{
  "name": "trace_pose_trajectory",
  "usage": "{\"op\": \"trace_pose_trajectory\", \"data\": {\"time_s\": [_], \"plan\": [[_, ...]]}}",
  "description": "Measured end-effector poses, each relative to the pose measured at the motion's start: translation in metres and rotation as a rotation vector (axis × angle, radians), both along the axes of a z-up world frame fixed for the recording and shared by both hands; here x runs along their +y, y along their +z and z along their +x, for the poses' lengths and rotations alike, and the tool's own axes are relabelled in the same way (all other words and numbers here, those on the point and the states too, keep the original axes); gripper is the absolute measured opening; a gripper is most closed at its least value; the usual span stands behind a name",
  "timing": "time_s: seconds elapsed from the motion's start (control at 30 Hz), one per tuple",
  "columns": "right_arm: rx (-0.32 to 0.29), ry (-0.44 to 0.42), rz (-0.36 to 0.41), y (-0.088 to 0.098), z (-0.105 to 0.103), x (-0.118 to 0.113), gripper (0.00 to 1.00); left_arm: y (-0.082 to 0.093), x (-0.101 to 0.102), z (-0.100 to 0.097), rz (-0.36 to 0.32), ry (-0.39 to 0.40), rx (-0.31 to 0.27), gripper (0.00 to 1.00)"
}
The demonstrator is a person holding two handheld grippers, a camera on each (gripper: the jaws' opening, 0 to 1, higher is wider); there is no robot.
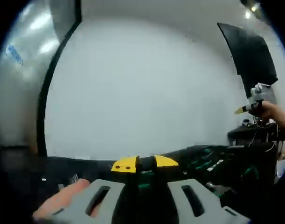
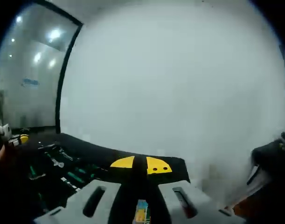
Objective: Pick up the tools and put them into their designated positions in the toolbox.
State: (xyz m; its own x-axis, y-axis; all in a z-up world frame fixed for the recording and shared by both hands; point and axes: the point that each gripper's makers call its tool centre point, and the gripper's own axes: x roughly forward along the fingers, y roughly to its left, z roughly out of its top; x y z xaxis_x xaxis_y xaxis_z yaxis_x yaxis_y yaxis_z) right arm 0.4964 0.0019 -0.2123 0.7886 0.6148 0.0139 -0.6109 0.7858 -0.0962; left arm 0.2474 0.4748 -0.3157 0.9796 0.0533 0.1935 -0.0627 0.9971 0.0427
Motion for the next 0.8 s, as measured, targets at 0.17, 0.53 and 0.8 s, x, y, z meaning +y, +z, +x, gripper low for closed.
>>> {"op": "trace_pose_trajectory", "data": {"time_s": [0.17, 0.53, 0.8], "plan": [[0.016, 0.020, -0.059, -0.022, 0.007, 0.002, 0.13, -0.019, -0.007, -0.010, -0.101, -0.002, 0.042, 0.11], [0.207, -0.167, -0.234, -0.089, 0.081, -0.031, 0.13, -0.005, -0.014, -0.010, -0.048, -0.052, -0.066, 0.11], [0.392, -0.213, -0.247, -0.141, 0.143, -0.027, 0.16, -0.005, -0.009, -0.012, -0.043, -0.037, -0.066, 0.11]]}}
